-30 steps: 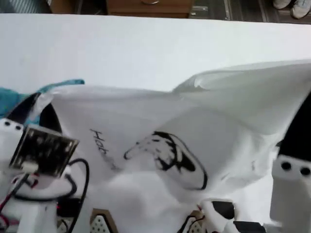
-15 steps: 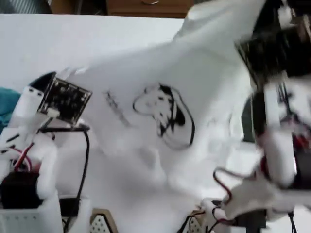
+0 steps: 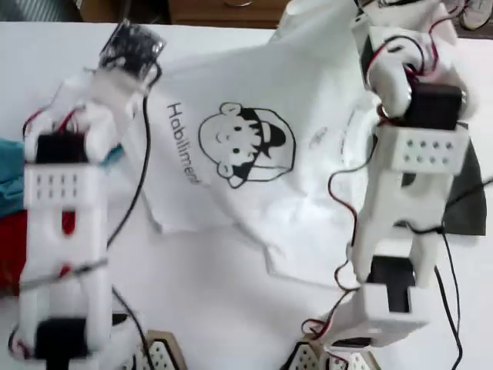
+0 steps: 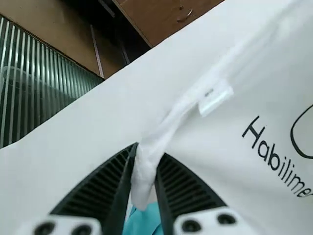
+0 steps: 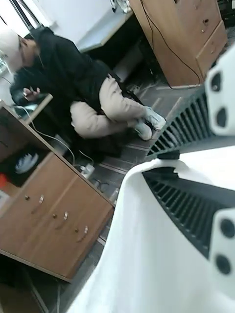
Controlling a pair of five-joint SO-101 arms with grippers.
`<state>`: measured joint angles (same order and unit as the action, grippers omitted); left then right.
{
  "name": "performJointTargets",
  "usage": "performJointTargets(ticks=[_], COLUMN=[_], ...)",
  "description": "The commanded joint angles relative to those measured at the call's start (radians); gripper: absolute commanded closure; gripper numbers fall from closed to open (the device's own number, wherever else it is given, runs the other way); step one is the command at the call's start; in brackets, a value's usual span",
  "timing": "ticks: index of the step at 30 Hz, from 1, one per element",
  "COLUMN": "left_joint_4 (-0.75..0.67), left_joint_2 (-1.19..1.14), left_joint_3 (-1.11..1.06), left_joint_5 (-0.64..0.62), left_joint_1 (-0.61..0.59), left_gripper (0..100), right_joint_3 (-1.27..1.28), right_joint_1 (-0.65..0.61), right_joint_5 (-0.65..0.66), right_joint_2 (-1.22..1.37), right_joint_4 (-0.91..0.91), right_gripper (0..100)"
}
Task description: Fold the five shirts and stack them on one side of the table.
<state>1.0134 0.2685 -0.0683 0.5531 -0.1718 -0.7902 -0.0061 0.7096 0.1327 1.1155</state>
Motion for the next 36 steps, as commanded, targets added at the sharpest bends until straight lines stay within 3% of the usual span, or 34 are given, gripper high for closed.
performJointTargets(ticks=[1, 7, 19, 26, 31, 36], left_joint_4=[0.083, 0.308, 0.557, 0.658, 0.764, 0.772], left_joint_2=[-0.161, -0.390, -0.635, -0.661, -0.654, -0.652], left_joint_3=[0.237, 0.559, 0.920, 0.943, 0.938, 0.843], left_joint_5=[0.012, 0.012, 0.054, 0.055, 0.057, 0.055], left_joint_1=[-0.005, 0.000, 0.025, 0.089, 0.130, 0.107], left_gripper=[98, 98, 98, 98, 98, 98], right_joint_3=[-0.006, -0.008, -0.031, 0.121, 0.130, 0.130], right_joint_1=[0.010, 0.010, 0.071, 0.025, -0.002, -0.002], right_joint_5=[0.008, 0.150, 0.181, 0.180, 0.180, 0.180], right_joint_2=[0.036, 0.056, 0.062, 0.053, 0.051, 0.044], right_joint_4=[-0.064, -0.091, -0.171, -0.030, 0.188, 0.403], right_gripper=[97.8, 97.8, 97.8, 97.8, 97.8, 97.8])
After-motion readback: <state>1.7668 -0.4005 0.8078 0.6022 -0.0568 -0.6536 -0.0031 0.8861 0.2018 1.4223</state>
